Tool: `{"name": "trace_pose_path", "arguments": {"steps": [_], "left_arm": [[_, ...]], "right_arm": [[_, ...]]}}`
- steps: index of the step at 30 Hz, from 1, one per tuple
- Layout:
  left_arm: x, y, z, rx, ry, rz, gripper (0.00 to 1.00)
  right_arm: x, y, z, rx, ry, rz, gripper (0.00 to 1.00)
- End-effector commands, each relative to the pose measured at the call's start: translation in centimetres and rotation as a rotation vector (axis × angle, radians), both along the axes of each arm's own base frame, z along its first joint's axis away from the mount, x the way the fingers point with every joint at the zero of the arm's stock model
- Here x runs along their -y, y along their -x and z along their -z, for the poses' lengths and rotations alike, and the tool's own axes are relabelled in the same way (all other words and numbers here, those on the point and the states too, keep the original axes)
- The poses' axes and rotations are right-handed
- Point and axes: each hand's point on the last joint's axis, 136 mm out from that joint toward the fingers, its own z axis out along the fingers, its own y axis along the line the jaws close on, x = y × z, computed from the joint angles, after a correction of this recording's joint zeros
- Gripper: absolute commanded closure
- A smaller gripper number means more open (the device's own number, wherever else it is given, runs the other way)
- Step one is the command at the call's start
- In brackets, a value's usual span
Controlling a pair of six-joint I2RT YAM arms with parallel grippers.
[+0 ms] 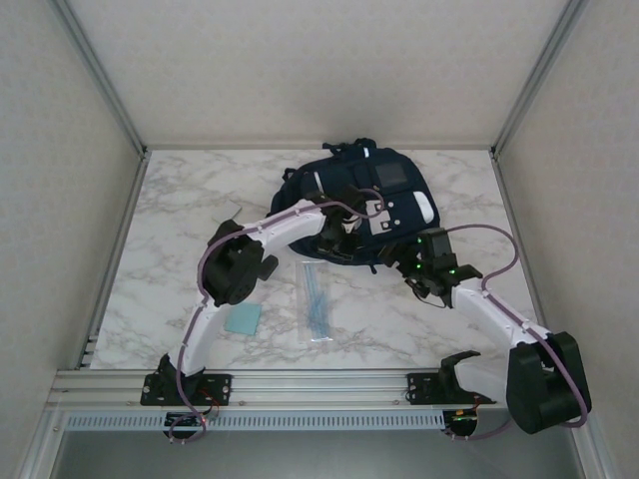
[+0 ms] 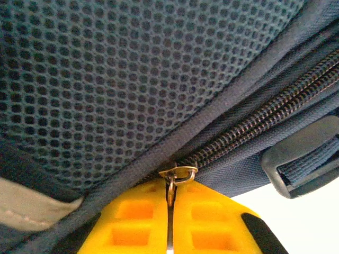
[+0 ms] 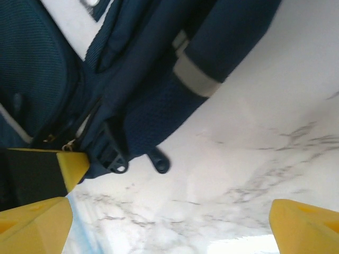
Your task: Pack books, pencil case, and school supplies into a backpack
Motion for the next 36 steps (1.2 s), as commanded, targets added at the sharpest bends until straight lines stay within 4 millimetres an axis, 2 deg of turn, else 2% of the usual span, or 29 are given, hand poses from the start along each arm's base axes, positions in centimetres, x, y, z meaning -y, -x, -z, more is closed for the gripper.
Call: {"name": "trace_pose_path", "arguments": {"steps": [1, 6, 9, 14, 17, 18, 22, 28, 36], "left_arm": [[1.9, 0.4, -4.2, -0.001, 0.153, 0.057, 1.0], [1.3, 0.3, -4.8, 0.035, 0.157, 0.079, 1.0], [0.4, -0.1, -4.6, 0.075, 0.112, 0.077, 1.0], [-1.0, -0.3, -4.3, 0.109, 0.043, 0.093, 1.0], [-2.0, -0.3, -3.9, 0.121, -0.014, 0.115, 1.0], [-2.5, -0.3, -3.8, 0.127, -0.039, 0.123, 1.0], [-4.7, -0.6, -3.4, 0.159, -0.157, 0.147, 1.0], [-8.7, -1.1, -3.1, 0.146, -0.303, 0.155, 1.0], [-14.5, -2.6, -4.0, 0.118, -0.444, 0.034, 1.0]], "right_arm": [[-2.1, -1.7, -0.2, 0.023, -0.146, 0.079, 0.06], [-2.9, -4.5, 1.1, 0.036, -0.141, 0.148, 0.08], [-3.4, -6.2, 2.1, 0.036, -0.145, 0.171, 0.19], [-2.6, -7.6, 3.6, 0.028, -0.074, 0.208, 0.5], [-2.3, -8.3, 3.8, 0.037, -0.042, 0.188, 0.83], [-2.1, -8.3, 4.0, 0.03, -0.026, 0.181, 1.0], [-0.3, -8.3, 3.6, 0.036, 0.073, 0.164, 1.0], [2.4, -7.8, 1.8, 0.063, 0.256, 0.141, 1.0], [4.1, -7.7, 2.2, 0.025, 0.363, 0.144, 1.0]]}}
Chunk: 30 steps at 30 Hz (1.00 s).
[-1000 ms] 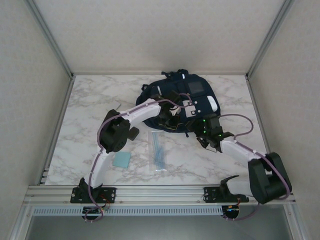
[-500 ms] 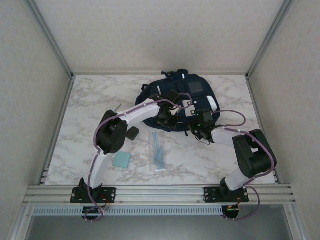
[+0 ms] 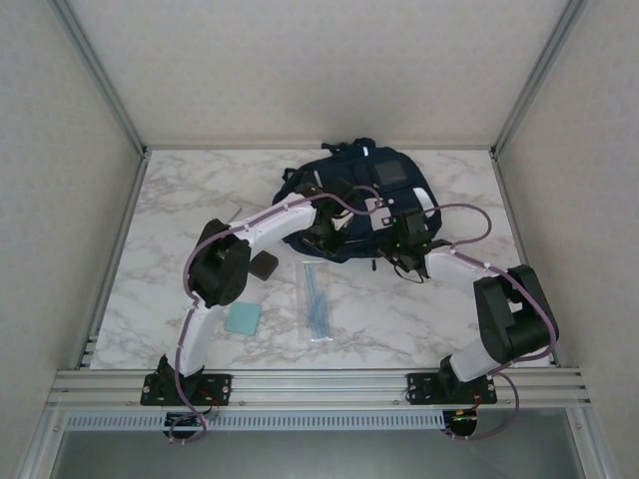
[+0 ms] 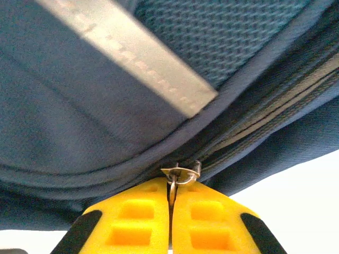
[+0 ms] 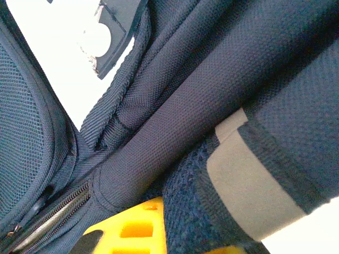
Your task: Pack books, pencil case, and school supplies into a backpack
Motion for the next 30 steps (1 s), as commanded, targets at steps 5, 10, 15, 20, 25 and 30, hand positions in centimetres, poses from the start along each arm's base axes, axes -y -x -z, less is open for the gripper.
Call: {"name": "trace_pose_path", "arguments": {"steps": [5, 10, 15, 20, 25, 30], "left_arm": [[-11.6, -2.6, -3.0, 0.042, -0.274, -0.19, 1.0], [-10.9, -2.3, -4.4, -0.014, -0.135, -0.226, 1.0], [-6.2, 0.1, -5.8, -0.142, 0.124, -0.203, 1.0], [-8.9, -1.0, -4.8, -0.072, -0.014, -0.222, 1.0], [-15.3, -4.0, -3.6, 0.059, -0.288, -0.264, 1.0], [-16.1, -5.5, -5.2, 0.119, -0.253, -0.304, 1.0]], "right_arm": [[6.2, -1.0, -0.1, -0.002, 0.246, 0.139, 1.0], [6.3, -1.5, -0.4, 0.003, 0.236, 0.139, 1.0], [4.8, -2.0, -0.4, 0.023, 0.162, 0.103, 1.0], [4.9, -2.1, -0.5, 0.015, 0.183, 0.089, 1.0], [6.3, -2.3, -1.0, 0.012, 0.272, 0.086, 1.0], [9.0, -3.5, -1.6, 0.009, 0.339, 0.12, 1.0]]}}
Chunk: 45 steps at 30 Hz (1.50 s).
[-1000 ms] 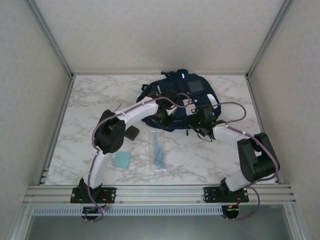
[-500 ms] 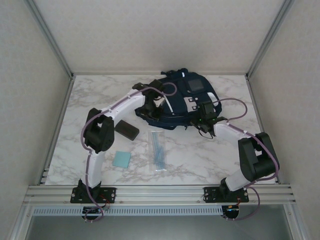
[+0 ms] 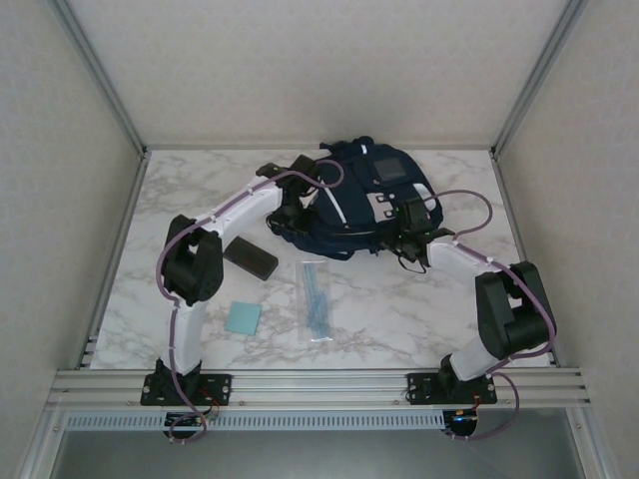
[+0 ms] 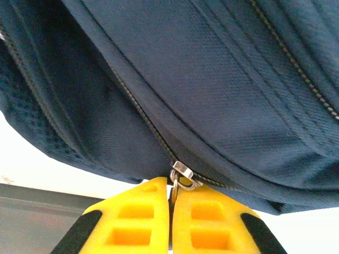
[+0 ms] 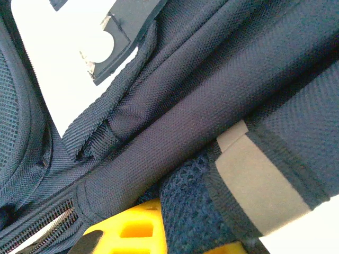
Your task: Pack books, pencil case, and school supplies into a backpack
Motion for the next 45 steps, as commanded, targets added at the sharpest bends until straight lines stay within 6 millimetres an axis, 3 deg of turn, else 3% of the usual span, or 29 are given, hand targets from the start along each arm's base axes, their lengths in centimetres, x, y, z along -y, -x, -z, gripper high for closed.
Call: {"name": "trace_pose_path", "arguments": {"steps": [1, 6, 9, 10, 13, 17, 21, 25, 32, 37, 40, 44, 45], "left_arm": [[-6.8, -0.7, -2.2, 0.022, -0.144, -0.108, 1.0], [1.3, 2.5, -5.7, -0.054, 0.203, 0.021, 1.0], [5.8, 4.1, -7.5, -0.088, 0.359, 0.086, 1.0], [7.1, 4.5, -8.0, -0.095, 0.397, 0.1, 1.0], [9.6, 4.2, -8.5, -0.091, 0.45, 0.11, 1.0], [11.2, 2.9, -8.6, -0.073, 0.467, 0.095, 1.0], [12.3, 2.4, -8.7, -0.066, 0.469, 0.105, 1.0], [12.4, 2.7, -8.4, -0.065, 0.427, 0.123, 1.0], [12.2, 4.2, -7.9, -0.06, 0.377, 0.141, 1.0], [13.1, 5.9, -8.7, -0.082, 0.411, 0.167, 1.0], [13.8, 6.9, -9.5, -0.091, 0.448, 0.186, 1.0], [13.1, 6.7, -9.3, -0.06, 0.415, 0.196, 1.0], [12.6, 6.5, -9.0, -0.052, 0.39, 0.198, 1.0]], "right_arm": [[8.3, -2.2, -0.3, 0.008, 0.24, 0.182, 1.0], [9.5, -5.9, -1.3, 0.01, 0.201, 0.19, 1.0], [8.5, -7.9, -2.7, 0.01, 0.124, 0.146, 1.0], [7.8, -8.1, -3.4, 0.014, 0.094, 0.121, 0.95], [6.0, -7.2, -5.2, 0.015, -0.007, 0.068, 0.6], [4.0, -3.6, -7.8, 0.021, -0.152, 0.013, 0.43], [1.1, -0.3, -9.0, 0.019, -0.352, -0.032, 0.4], [-1.1, 1.5, -9.5, 0.039, -0.524, -0.008, 0.37], [-5.7, 1.3, -8.8, 0.007, -0.725, 0.017, 0.34], [-7.3, -0.2, -7.0, 0.02, -0.758, 0.075, 0.33], [-8.2, -1.0, -5.8, -0.002, -0.753, 0.068, 0.37], [-8.0, -1.3, -4.4, 0.004, -0.728, 0.083, 0.99], [-7.7, -1.2, -4.3, 0.009, -0.705, 0.083, 1.0]]}}
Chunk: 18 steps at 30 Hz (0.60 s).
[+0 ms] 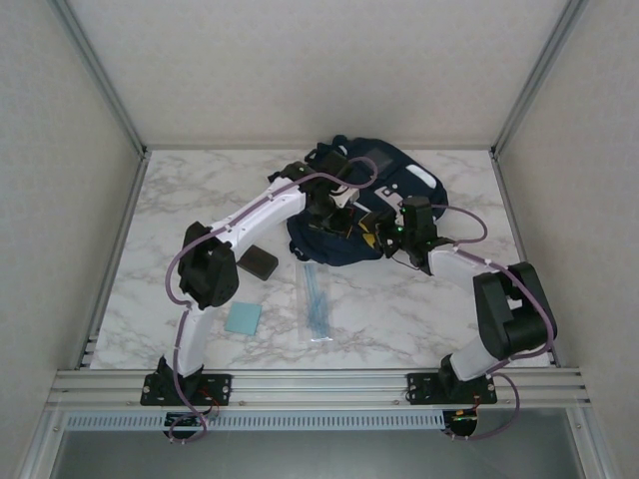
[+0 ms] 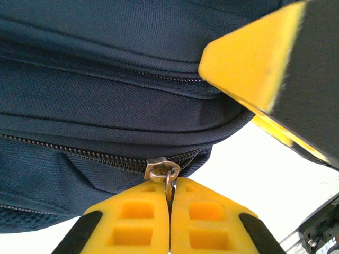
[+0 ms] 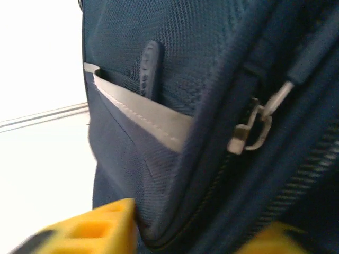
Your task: Pack books, pencil case, and school supplies into a backpack
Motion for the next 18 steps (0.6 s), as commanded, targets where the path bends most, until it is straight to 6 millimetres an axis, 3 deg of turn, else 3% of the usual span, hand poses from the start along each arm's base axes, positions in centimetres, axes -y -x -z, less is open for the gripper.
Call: {"name": "trace_pose_path", "arguments": {"steps": [1, 10, 14, 18], "left_arm": [[-0.2, 1.2, -3.8, 0.069, 0.039, 0.052, 1.0], [-10.4, -2.3, 1.5, 0.057, -0.265, -0.079, 1.0], [-13.4, -5.0, 3.3, 0.081, -0.335, -0.159, 1.0], [-14.9, -8.2, 3.2, 0.186, -0.4, -0.216, 1.0]], "right_arm": [[0.7, -0.7, 0.2, 0.054, 0.061, 0.035, 1.0], [4.0, 1.5, -2.4, 0.178, 0.394, -0.093, 1.0], [4.5, 2.4, -3.3, 0.203, 0.438, -0.19, 1.0], [5.5, 2.9, -3.0, 0.203, 0.487, -0.289, 1.0]]}}
